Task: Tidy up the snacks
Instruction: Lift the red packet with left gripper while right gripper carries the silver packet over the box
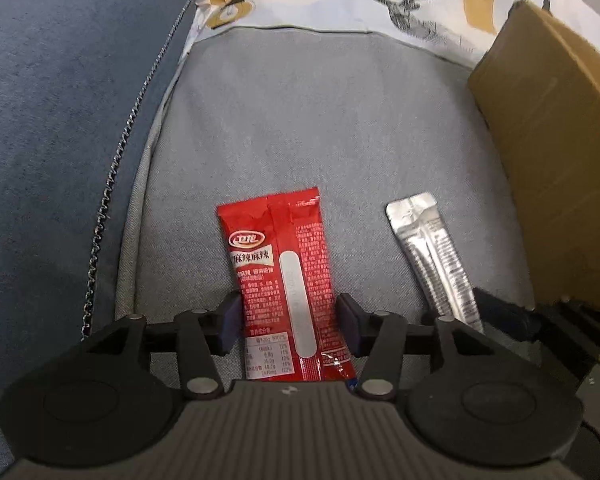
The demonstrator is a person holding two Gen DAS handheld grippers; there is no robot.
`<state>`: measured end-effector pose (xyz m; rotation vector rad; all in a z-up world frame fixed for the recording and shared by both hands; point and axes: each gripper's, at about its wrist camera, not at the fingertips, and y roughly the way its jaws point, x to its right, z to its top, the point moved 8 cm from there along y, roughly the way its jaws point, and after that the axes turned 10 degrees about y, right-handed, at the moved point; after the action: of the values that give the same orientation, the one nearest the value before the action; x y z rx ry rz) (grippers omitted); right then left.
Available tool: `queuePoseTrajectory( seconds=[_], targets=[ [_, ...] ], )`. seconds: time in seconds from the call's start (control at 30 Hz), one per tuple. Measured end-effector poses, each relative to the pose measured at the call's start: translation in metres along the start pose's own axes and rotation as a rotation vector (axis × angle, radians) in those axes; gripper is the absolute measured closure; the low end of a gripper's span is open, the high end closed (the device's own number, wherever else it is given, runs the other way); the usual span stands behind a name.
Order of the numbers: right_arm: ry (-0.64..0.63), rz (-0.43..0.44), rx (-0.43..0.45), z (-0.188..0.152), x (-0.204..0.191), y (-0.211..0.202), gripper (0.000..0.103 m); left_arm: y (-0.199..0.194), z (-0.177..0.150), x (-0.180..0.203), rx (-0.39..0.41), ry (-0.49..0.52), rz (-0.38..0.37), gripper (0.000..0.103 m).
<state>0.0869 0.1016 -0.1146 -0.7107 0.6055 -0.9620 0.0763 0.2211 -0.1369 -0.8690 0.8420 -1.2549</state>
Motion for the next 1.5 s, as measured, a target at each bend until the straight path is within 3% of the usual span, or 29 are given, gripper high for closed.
queuePoseTrajectory(
  seconds=[0.2, 0.4, 0.7, 0.97, 1.13, 1.5],
  targets=[
    [-0.005, -0.008, 0.005, -0.001, 0.001, -0.001, 0.069, 0.001, 0.003, 0.004, 0.006, 0.024, 0.01, 0.044],
    [0.006, -0.016, 0.025, 0.0, 0.003, -0.003, 0.078, -0.006, 0.003, 0.006, 0.038, 0.035, 0.009, 0.057],
    [0.041, 0.012, 0.178, 0.008, 0.001, -0.04, 0.083, -0.055, 0.014, 0.003, 0.242, -0.073, -0.037, 0.058],
    [0.059, 0.026, 0.34, 0.033, 0.008, -0.098, 0.083, -0.103, 0.025, 0.019, 0.427, -0.074, -0.075, 0.058],
    [0.04, 0.032, 0.441, 0.048, 0.02, -0.133, 0.083, -0.124, 0.034, 0.03, 0.495, -0.066, -0.104, 0.058],
    [0.085, -0.002, 0.536, 0.068, 0.082, -0.171, 0.083, -0.154, 0.063, 0.08, 0.59, -0.032, -0.182, 0.058]
  ],
)
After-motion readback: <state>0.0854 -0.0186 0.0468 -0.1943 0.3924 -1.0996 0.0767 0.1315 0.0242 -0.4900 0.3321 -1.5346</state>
